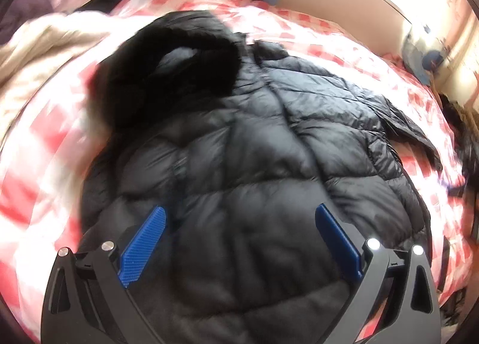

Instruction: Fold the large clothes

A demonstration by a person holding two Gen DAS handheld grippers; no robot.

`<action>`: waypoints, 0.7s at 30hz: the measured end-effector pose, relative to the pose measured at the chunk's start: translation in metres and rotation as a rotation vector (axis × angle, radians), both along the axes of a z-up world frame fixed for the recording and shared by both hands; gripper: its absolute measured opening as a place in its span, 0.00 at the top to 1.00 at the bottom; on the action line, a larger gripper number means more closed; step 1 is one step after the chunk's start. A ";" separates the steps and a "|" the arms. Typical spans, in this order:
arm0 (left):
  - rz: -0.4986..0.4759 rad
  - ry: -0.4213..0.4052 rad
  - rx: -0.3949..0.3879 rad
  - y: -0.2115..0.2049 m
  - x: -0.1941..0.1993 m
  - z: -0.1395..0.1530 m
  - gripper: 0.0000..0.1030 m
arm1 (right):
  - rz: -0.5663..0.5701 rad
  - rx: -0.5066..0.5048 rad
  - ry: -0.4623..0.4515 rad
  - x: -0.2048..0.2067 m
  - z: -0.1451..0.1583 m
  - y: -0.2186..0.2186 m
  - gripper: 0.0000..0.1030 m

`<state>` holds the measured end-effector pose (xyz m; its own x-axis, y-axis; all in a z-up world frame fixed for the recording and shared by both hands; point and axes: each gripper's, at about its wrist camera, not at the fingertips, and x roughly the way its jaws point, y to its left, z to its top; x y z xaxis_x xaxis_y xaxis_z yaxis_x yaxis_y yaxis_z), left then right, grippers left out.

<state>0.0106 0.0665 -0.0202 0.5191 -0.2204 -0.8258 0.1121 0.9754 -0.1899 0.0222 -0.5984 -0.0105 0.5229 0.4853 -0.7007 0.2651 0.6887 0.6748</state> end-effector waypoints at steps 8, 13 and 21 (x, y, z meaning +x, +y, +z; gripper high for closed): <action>0.106 0.023 0.008 0.074 -0.053 0.012 0.07 | 0.332 0.009 0.057 -0.033 -0.044 0.108 0.10; 0.167 0.011 -0.059 0.095 -0.075 0.030 0.07 | 0.456 0.009 -0.049 -0.044 -0.012 0.156 0.83; 0.131 -0.045 -0.072 0.059 -0.101 0.071 0.07 | 0.339 0.132 -0.320 -0.129 0.080 0.095 0.93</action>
